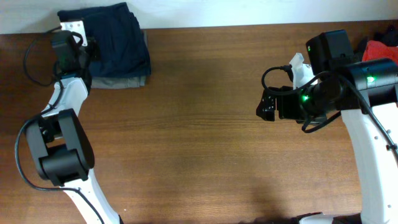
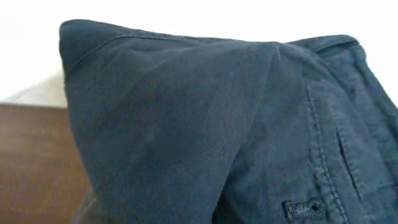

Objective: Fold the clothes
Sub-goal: 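Release the navy pants and press them flat on the stack with the left gripper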

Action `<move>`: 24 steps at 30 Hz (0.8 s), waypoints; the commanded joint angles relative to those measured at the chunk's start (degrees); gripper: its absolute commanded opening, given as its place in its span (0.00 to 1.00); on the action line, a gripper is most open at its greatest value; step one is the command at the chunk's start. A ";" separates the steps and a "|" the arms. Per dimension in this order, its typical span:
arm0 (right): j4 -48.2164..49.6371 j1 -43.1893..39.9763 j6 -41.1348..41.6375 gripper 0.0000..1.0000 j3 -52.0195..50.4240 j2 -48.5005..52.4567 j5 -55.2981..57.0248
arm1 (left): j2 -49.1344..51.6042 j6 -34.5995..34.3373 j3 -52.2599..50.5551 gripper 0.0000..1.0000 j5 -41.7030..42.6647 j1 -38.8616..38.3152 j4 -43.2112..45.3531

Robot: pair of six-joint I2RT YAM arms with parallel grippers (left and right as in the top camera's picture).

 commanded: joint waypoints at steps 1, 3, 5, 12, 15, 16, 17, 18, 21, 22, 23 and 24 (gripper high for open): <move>-0.20 -0.04 0.44 0.99 -0.20 -0.02 0.90 | 1.09 2.43 1.77 0.09 -3.98 1.27 1.16; -0.20 -0.04 0.44 0.99 -0.20 -0.02 0.90 | 1.40 4.13 1.77 0.08 -4.00 1.42 1.22; -0.22 -0.04 0.44 0.99 -0.20 -0.02 0.90 | 1.40 6.62 1.77 0.09 -4.04 1.60 1.49; -0.35 -0.04 0.44 0.98 -0.20 -0.02 0.90 | 1.40 12.52 1.77 0.14 -9.60 1.79 2.97; -0.35 -0.04 0.44 0.99 -0.20 -0.02 0.90 | 1.40 12.68 1.77 0.32 -10.25 2.10 3.13; -0.35 -0.04 0.44 0.98 -0.20 -0.02 0.90 | 1.40 12.68 1.77 0.34 -10.47 2.16 3.19; -0.35 -0.04 0.44 0.99 -0.20 -0.02 0.90 | 1.40 12.68 1.77 0.35 -10.47 2.25 3.28; -0.35 -0.04 0.44 0.99 -0.20 -0.02 0.90 | 1.40 12.66 1.77 0.39 -10.47 2.29 3.32; -0.35 -0.04 0.42 0.99 -0.20 -0.02 0.90 | 1.40 12.66 1.77 0.76 -11.52 2.49 3.67; -0.35 -0.04 0.42 0.98 -0.20 -0.02 0.90 | 1.40 12.68 1.77 0.93 -12.81 2.49 3.76; -0.35 -0.04 0.42 0.99 -0.20 -0.02 0.90 | 1.40 12.68 1.77 0.99 -14.49 2.47 3.78; -0.35 -0.04 0.42 0.99 -0.20 -0.02 0.90 | 1.40 12.68 1.77 0.99 -16.00 2.47 3.82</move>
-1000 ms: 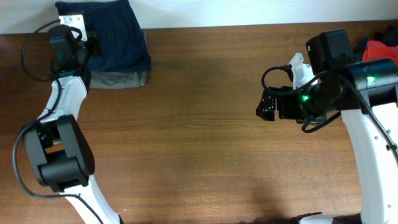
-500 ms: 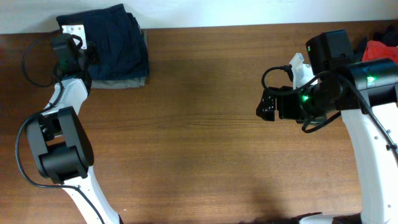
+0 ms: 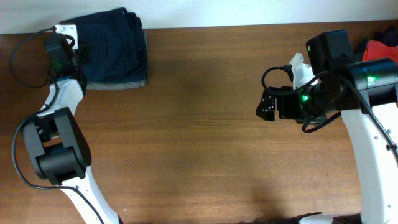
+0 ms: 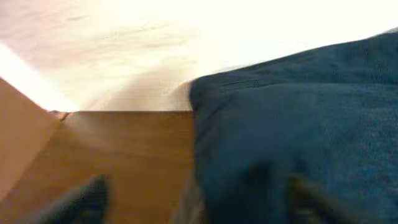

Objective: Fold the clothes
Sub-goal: 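Release the navy pants and press them flat on the stack with the left gripper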

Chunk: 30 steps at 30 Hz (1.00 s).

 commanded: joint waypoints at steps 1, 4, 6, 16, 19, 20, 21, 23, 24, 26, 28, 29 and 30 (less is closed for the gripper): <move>-0.35 -0.04 0.42 0.99 -0.20 -0.02 0.90 | 0.02 0.74 1.51 0.99 -6.34 0.24 0.37; -0.35 -0.04 0.42 0.99 -0.20 -0.02 0.90 | -0.09 0.72 1.51 0.99 -11.23 0.20 0.22; -0.35 -0.04 0.39 0.99 -0.20 -0.02 0.90 | -0.48 0.70 1.51 0.99 -12.39 -0.15 -0.76; -0.35 -0.04 0.39 0.99 -0.20 -0.02 0.90 | -6.88 0.00 1.51 0.99 -12.33 -5.88 -5.66; -0.35 -0.04 0.39 0.99 -0.20 -0.02 0.87 | -8.00 0.04 1.51 0.99 -12.61 -6.62 -9.64; -0.35 -0.04 0.39 0.99 -0.20 -0.02 0.87 | -7.98 0.04 1.51 0.99 -12.96 -6.56 -10.67; -0.35 -0.04 0.37 0.99 -0.20 -0.02 0.87 | -7.96 -0.02 1.51 0.99 -13.70 -6.21 -12.28; -0.35 -0.04 0.22 0.99 -0.20 -0.02 0.90 | -7.82 -1.31 1.49 0.99 -13.97 -5.27 -15.87; -0.35 -0.04 0.20 0.99 -0.20 -0.02 0.90 | -7.82 -3.19 1.49 0.99 -13.77 -4.68 -17.70; -0.35 -0.04 0.22 0.99 -0.20 -0.02 0.90 | -7.87 -6.56 1.51 0.99 -13.07 -3.93 -20.87; -0.35 -0.04 0.20 0.99 -0.20 -0.02 0.90 | -7.87 -7.13 1.51 0.99 -11.87 -3.72 -24.41; -0.35 -0.04 0.20 0.99 -0.20 -0.02 0.90 | -7.87 -7.21 1.51 0.99 -11.47 -3.72 -25.55; -0.35 -0.04 0.20 0.99 -0.20 -0.02 0.90 | -7.89 -7.21 1.51 0.99 -10.14 -3.82 -27.34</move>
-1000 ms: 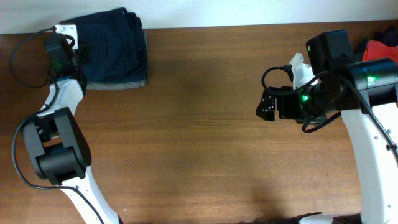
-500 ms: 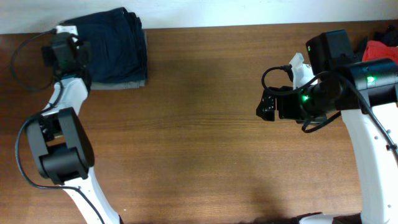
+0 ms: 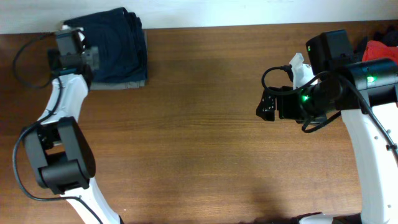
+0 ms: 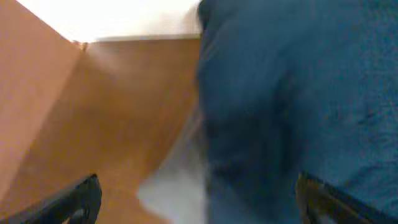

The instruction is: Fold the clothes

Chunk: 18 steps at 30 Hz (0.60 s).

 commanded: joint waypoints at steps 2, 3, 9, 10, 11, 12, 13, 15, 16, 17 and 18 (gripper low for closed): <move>-0.35 -0.04 0.24 0.99 -0.20 -0.02 0.81 | -1.51 -2.64 0.52 0.96 5.55 -0.61 -5.49; -0.35 -0.04 0.24 0.99 -0.20 -0.02 0.81 | -1.70 -2.67 0.52 0.82 6.97 -0.87 -6.71; -0.35 -0.04 0.00 0.98 -0.20 -0.02 0.81 | -3.43 -2.69 0.52 0.03 7.28 -4.44 -8.83; -0.35 -0.04 -0.13 0.99 -0.20 -0.02 0.81 | -3.87 -2.71 0.52 0.01 6.58 -4.98 -8.81; -0.35 -0.04 -0.70 0.99 -0.20 -0.02 0.79 | -4.68 -2.71 0.52 0.01 5.99 -5.66 -8.55; -0.35 -0.04 -0.90 0.99 -0.20 -0.02 0.79 | -5.20 -2.69 0.52 0.01 5.99 -6.08 -7.96; -0.35 -0.04 -1.07 0.99 -0.20 -0.02 0.79 | -5.73 -2.73 0.52 0.01 6.05 -6.45 -7.08; -0.35 -0.04 -1.07 0.99 -0.20 -0.02 0.79 | -6.14 -2.73 0.52 0.01 6.03 -6.99 -5.20; -0.35 -0.04 -1.07 0.99 -0.20 -0.02 0.79 | -6.14 -2.71 0.52 0.01 6.03 -7.08 -4.31; -0.35 -0.04 -1.07 0.99 -0.20 -0.02 0.79 | -6.08 -2.73 0.52 0.01 6.05 -7.06 -3.43; -0.35 -0.04 -1.05 0.99 -0.20 -0.02 0.79 | -5.79 -2.73 0.52 0.01 6.03 -6.97 -2.84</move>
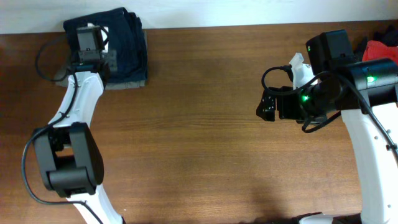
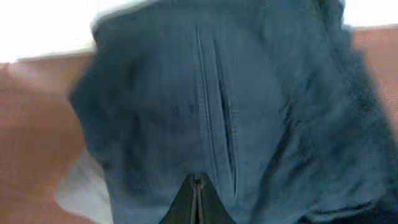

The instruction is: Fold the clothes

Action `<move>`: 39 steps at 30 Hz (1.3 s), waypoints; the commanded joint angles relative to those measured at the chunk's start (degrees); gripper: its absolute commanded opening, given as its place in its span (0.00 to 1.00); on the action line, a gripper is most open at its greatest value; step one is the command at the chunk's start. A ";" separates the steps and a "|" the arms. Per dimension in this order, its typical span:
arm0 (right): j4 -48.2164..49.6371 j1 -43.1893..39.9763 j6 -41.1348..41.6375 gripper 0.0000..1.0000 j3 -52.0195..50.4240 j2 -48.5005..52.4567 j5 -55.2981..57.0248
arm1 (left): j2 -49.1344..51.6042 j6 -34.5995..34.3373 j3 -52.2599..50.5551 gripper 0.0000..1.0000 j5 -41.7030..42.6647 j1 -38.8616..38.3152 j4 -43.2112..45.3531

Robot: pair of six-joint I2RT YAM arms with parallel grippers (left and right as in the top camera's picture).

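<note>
A folded stack of clothes lies at the table's back left corner: dark blue trousers (image 1: 127, 40) on top, a grey garment (image 1: 127, 84) underneath. In the left wrist view the blue trousers (image 2: 236, 106) fill the frame, with a pale grey corner (image 2: 81, 186) poking out at lower left. My left gripper (image 1: 92, 38) is over the left part of the stack, and in the wrist view its gripper (image 2: 198, 184) is shut with nothing between the fingertips. My right gripper (image 1: 266, 106) hangs over the bare table at the right, far from the stack, its jaws unclear.
Red and dark clothing (image 1: 378, 48) lies at the back right edge behind the right arm. The brown wooden table (image 1: 199, 143) stretches between the two arms. A white wall runs along the back edge.
My left gripper has moved right, from the stack's left edge to over the blue trousers. Its fingers, apart before, are now shut. The right arm has not moved.
My left gripper was first close against the left side of the blue trousers. Then it stood further left, off the stack's edge, with its fingers apart. It then came back to that edge, and now sits shut over the trousers. The right arm stayed still.
</note>
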 commanded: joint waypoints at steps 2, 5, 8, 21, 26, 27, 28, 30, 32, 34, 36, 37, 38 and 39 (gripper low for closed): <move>-0.35 -0.04 -0.61 0.99 -0.20 -0.02 0.70 | -1.33 -1.01 0.50 0.01 -0.02 1.09 2.97; -0.35 -0.04 -0.63 0.99 -0.20 -0.02 0.70 | 0.87 -0.98 0.50 0.01 -0.02 2.23 7.72; -0.35 -0.04 -0.61 0.99 -0.20 -0.02 0.70 | 4.00 -0.96 0.50 0.01 -0.04 3.65 12.39; -0.35 -0.04 -0.59 0.99 -0.20 -0.02 0.70 | 19.65 -0.94 0.50 0.01 -3.85 11.17 19.63; -0.35 -0.04 -0.63 0.99 -0.20 -0.02 0.72 | 18.03 -0.90 0.50 0.01 -13.00 12.35 18.93; -0.35 -0.04 -0.63 0.99 -0.20 -0.02 0.72 | 17.05 -0.92 0.50 0.01 -15.21 12.33 18.97; -0.35 -0.04 -0.63 0.99 -0.20 -0.02 0.72 | 15.98 -0.92 0.50 0.01 -16.52 12.17 18.93; -0.35 -0.04 -0.63 0.99 -0.20 -0.02 0.72 | 13.11 -0.94 0.50 0.01 -17.16 11.85 18.91; -0.35 -0.04 -0.63 0.99 -0.20 -0.02 0.72 | 10.16 -0.96 0.50 0.01 -16.92 11.34 18.97; -0.37 -0.04 -0.63 0.99 -0.20 -0.02 0.72 | 7.21 -0.98 0.50 0.01 -16.48 10.71 19.30; -0.35 -0.04 -0.63 0.99 -0.20 -0.02 0.72 | 4.57 -1.01 0.50 0.01 -16.35 9.88 19.89; -0.35 -0.04 -0.63 0.99 -0.20 -0.02 0.72 | 3.41 -1.29 0.50 0.01 -16.35 9.40 20.37; -0.35 -0.04 -0.63 0.99 -0.20 -0.02 0.72 | 2.49 -2.16 0.50 0.01 -16.31 9.03 20.79; -0.35 -0.04 -0.63 0.99 -0.20 -0.02 0.72 | 1.75 -2.73 0.50 0.01 -15.41 8.61 21.07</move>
